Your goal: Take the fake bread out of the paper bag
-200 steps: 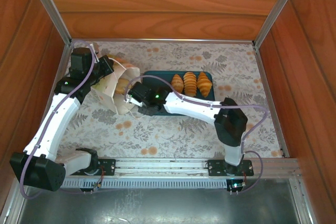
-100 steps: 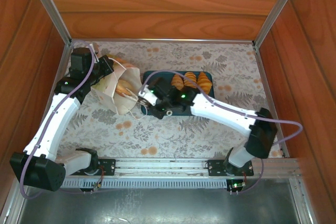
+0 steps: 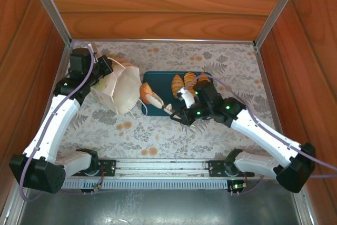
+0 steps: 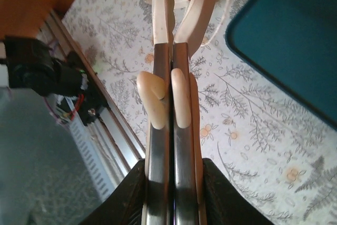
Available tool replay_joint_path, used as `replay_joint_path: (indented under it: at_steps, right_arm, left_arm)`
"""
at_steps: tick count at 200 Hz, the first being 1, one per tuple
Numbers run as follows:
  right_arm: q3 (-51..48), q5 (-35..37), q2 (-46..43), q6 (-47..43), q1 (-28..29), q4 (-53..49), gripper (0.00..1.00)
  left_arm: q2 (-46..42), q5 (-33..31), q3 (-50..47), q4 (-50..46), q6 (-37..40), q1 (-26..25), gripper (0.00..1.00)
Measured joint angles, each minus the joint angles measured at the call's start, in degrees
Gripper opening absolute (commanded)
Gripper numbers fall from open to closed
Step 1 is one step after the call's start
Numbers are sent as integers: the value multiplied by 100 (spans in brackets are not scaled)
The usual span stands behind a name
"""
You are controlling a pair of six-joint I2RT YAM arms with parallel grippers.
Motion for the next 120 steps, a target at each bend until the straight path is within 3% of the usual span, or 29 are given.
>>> replay_joint_path:
  at_steps: [48, 120]
  right_arm:
    - [-710, -859, -72, 883, -813, 304, 23]
    - [-1287, -2114, 828, 2039, -1486, 1700, 27]
  left_arm:
    - [-96, -146, -9, 0, 0, 0, 0]
    - [-162, -240, -81, 2, 0, 0, 0]
